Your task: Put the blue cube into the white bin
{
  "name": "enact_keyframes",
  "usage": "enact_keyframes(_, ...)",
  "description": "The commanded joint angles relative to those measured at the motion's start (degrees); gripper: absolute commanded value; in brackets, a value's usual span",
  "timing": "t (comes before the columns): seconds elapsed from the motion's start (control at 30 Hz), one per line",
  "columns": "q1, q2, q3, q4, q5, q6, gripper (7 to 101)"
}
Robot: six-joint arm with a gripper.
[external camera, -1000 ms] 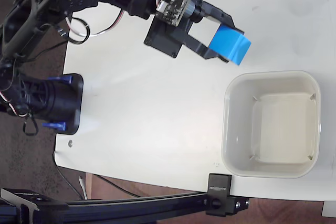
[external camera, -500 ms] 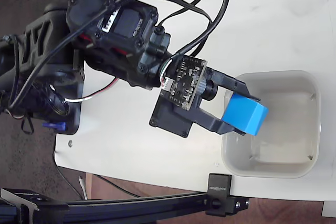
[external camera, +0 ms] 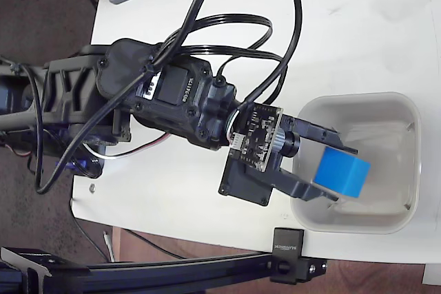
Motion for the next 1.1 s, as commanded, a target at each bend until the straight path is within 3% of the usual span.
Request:
enact_keyframes(0.03,0.79,5.36,-0.44,-3.34,0.18,-1.32,100.3)
enact_keyframes(0.3,0.18,16.44,14.94,-7.73,-1.67,-6.33,100.3)
enact_keyframes(0.57,-2.9,48.87,42.71,3.87,-4.22,-9.93,100.3)
enact_keyframes(0.87,-6.15,84.11,81.91,3.34,-6.24,-13.18,100.3)
enact_keyframes(1.1,-10.55,101.51,95.1,8.44,-5.71,-9.32,100.3)
